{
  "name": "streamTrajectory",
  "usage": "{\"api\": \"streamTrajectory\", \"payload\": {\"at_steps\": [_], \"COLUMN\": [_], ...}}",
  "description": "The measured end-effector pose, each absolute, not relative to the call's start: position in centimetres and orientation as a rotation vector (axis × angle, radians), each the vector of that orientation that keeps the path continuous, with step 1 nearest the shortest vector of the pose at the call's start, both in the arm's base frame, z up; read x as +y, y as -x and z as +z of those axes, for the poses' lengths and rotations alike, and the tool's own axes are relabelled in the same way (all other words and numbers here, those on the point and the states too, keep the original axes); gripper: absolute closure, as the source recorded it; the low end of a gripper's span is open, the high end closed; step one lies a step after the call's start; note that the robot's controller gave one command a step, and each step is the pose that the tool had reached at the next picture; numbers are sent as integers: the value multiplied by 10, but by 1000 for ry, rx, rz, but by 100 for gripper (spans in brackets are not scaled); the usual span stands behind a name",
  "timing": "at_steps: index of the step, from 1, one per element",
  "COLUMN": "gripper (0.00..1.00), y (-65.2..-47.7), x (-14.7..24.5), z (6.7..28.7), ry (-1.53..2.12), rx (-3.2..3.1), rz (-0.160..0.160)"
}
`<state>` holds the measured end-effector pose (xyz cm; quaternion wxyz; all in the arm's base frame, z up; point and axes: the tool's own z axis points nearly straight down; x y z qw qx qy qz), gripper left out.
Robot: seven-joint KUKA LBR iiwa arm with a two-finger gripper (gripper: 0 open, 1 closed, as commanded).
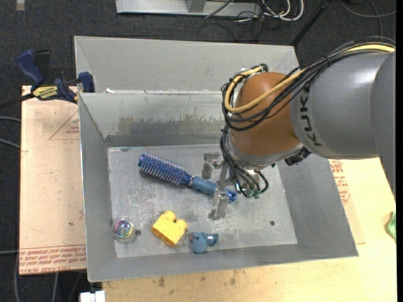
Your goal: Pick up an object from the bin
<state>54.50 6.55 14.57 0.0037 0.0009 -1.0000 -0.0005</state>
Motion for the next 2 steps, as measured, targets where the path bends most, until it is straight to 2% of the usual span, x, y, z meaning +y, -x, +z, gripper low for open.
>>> {"api": "streamTrajectory", "payload": {"at_steps": [1,2], "gripper": [0,100], "y": [-601,-600], "x": [61,61], "z": [86,89], "ry": [-69,-68], "rx": [-3143,-3143], "rz": [-1,-3]}}
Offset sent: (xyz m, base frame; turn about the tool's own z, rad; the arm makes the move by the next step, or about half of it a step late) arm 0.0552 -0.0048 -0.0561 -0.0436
